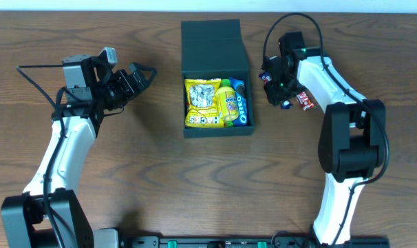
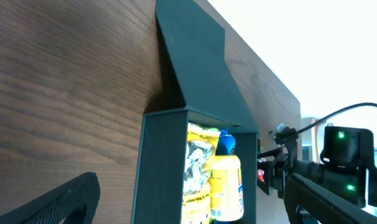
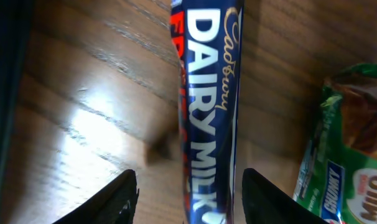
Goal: Pack container
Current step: 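Grasp the Dairy Milk bar with the right gripper, then insert the Dairy Milk bar into the box's right edge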
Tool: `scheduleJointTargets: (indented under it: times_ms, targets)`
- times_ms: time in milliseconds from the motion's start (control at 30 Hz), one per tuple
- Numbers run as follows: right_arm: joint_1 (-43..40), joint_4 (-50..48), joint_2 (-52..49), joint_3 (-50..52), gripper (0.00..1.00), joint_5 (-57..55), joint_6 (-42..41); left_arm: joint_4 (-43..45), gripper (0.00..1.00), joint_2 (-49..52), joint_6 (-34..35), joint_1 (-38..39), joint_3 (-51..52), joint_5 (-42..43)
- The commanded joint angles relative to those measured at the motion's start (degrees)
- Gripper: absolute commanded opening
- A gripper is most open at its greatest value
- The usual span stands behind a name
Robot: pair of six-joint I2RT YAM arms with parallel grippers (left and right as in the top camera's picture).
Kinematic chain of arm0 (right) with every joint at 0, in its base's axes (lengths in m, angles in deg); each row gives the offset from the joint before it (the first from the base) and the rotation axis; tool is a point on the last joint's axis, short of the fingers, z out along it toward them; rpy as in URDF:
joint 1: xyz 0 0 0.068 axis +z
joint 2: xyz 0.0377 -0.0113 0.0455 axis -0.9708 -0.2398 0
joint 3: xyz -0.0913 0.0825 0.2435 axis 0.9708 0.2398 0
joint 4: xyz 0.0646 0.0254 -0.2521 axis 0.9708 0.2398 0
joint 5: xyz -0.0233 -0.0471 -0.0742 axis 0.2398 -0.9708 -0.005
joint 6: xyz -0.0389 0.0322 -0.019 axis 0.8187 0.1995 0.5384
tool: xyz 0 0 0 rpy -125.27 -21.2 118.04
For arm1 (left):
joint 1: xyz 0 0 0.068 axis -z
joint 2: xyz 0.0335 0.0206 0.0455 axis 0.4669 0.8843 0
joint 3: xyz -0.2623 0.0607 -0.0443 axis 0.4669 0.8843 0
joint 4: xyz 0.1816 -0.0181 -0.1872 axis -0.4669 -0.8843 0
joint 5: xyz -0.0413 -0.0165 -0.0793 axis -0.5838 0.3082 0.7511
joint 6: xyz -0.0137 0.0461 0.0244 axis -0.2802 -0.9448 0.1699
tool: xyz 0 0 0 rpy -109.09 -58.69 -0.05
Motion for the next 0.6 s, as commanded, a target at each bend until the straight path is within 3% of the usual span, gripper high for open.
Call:
scheduleJointTargets:
  times_ms: [0,333,567]
  targets:
    - [0.37,-0.57,-0.66,1.29,0.51,-0.92,0.87,-0.35,0.96,-1.14,-1.44,-0.02,-1.27,0.87]
    - [0.37,-1.31,-0.57,2.93,0.19,-0.87,-2.25,-2.19,0.95,-2.69,-5.77,0.15,-2.21,0.66]
    - [0.39,2.93,0.48,-4.96,0.12,0.87,-7.34,-20.17,0.96,-2.69,-19.08,2.25,-10.64,-13.84]
